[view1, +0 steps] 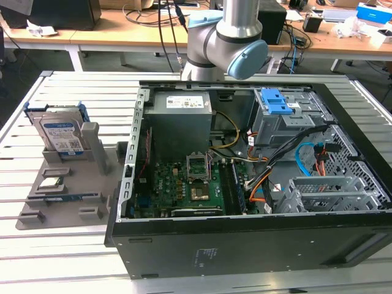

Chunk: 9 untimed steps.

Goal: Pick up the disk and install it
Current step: 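Pick up the disk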

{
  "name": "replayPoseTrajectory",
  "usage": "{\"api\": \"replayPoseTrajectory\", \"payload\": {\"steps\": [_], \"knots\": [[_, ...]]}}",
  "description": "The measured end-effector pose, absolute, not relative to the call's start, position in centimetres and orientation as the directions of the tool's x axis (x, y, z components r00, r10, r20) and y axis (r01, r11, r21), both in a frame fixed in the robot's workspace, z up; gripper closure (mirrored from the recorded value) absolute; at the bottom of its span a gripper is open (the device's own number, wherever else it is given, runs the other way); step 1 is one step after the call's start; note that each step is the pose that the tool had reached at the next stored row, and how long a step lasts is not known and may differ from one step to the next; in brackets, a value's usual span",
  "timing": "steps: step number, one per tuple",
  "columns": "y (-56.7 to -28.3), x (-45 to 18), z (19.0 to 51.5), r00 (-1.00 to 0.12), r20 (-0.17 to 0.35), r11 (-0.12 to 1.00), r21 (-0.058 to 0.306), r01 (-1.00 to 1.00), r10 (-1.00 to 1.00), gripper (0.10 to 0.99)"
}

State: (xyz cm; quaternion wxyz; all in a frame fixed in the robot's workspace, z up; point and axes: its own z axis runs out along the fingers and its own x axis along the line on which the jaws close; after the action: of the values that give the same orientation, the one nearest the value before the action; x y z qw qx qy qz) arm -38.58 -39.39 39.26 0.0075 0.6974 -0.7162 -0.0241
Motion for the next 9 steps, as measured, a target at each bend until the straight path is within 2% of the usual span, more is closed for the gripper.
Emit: {"api": "replayPoseTrajectory", "payload": {"steps": [9], "knots": [[-39.39,-38.57,39.26,0.089,-0.023,-0.090,0.045,-0.995,-0.996,0.980]]}}
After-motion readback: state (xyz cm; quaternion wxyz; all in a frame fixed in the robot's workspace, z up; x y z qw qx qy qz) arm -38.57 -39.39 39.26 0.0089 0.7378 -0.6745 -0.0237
